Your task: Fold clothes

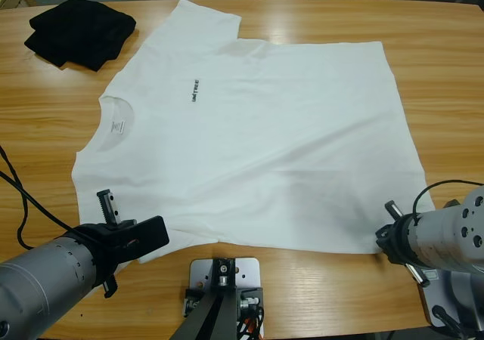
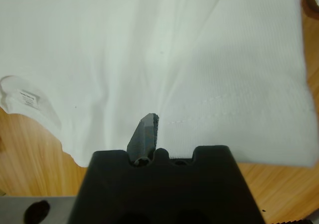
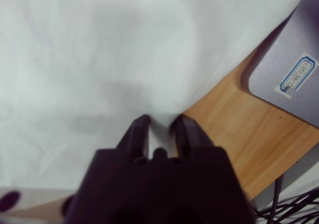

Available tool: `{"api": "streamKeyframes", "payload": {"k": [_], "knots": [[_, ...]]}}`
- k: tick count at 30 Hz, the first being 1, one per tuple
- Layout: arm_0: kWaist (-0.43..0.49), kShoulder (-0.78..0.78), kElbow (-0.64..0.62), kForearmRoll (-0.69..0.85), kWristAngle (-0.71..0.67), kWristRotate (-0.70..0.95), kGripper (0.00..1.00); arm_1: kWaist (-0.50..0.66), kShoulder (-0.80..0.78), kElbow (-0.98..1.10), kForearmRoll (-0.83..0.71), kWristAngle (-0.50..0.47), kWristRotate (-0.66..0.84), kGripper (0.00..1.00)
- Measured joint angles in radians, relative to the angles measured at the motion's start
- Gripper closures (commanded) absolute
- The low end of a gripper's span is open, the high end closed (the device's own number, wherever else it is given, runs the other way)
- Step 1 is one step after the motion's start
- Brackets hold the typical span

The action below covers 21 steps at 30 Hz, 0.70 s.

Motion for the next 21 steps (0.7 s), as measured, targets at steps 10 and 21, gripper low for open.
{"api": "streamKeyframes", "payload": {"k": [10, 21], "knots": [[0.006, 0.0, 0.0, 0.0, 0.0, 0.001, 1.0, 0.0, 0.028, -0.035, 0.133, 0.008, -0.123, 1.0], [0.137, -0.029, -0.069, 0.0, 0.0, 0.167, 1.0, -0.132, 0.055, -0.199, 0.256, -0.053, -0.506, 1.0]]}}
